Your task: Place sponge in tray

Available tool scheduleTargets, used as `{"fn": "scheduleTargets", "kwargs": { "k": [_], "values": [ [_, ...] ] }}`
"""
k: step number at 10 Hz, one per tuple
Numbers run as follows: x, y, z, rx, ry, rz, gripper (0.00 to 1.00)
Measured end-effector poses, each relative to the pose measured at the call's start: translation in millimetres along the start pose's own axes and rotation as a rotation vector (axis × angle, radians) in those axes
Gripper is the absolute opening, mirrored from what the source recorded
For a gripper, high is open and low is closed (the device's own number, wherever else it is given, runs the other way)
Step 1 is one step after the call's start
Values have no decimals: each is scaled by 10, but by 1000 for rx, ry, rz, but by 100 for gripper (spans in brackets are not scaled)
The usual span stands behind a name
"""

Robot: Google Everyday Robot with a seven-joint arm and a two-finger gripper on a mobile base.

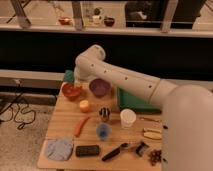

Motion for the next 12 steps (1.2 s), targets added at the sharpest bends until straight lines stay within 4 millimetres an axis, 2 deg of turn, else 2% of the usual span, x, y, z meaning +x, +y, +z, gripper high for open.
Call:
{"fn": "scheduleTargets", "kwargs": {
  "k": [3,4,5,7,12],
  "values": [
    [400,-209,-138,54,32,100,19],
    [612,-316,-193,79,54,152,19],
    [711,-377,-210,89,67,180,19],
    [1030,-540,-247,119,104,257,19],
    [1028,-535,-246,116,103,260,19]
  ]
}}
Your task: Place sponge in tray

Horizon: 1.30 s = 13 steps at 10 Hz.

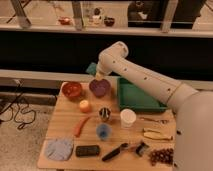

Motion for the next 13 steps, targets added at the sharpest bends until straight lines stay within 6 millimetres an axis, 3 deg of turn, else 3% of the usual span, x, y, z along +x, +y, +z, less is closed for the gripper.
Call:
{"fn": "scheduleTargets", "kwargs": {
  "k": [4,6,11,13],
  "values": [
    [-27,6,7,0,-2,-3,19],
    [27,-134,-22,22,13,17,19],
    [661,-790,-223,124,86,121,19],
    [827,-920,-263,160,131,161,19]
  ]
}}
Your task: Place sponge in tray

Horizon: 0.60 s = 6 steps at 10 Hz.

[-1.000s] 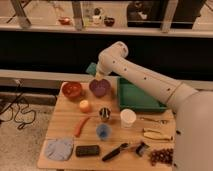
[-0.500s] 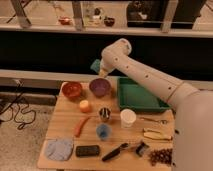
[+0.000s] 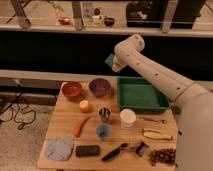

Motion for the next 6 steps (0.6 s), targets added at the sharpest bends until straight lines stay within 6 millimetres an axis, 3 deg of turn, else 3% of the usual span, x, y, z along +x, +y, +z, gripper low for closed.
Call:
{"fn": "scheduleTargets", "kwargs": {
  "k": [6],
  "values": [
    [194,-68,-9,49,132,35,19]
  ]
}}
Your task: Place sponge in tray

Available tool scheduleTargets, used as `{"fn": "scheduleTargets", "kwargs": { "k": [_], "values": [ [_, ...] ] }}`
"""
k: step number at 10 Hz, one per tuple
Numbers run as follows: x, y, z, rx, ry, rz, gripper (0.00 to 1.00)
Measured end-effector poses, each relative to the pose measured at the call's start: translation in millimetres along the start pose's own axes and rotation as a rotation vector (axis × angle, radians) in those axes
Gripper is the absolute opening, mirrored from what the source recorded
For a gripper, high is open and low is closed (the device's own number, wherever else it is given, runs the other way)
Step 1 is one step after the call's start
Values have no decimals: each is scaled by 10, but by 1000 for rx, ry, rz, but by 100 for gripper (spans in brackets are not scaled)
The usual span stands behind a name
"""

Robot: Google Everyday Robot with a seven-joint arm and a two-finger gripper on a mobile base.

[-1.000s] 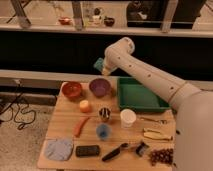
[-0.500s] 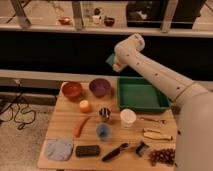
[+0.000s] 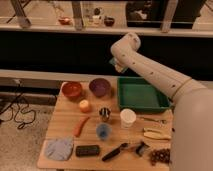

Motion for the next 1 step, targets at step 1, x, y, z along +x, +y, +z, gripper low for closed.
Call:
{"fn": "scheduleTargets", "kwargs": {
  "k": [1],
  "values": [
    [-5,5,2,-1,0,-1,19]
  ]
}}
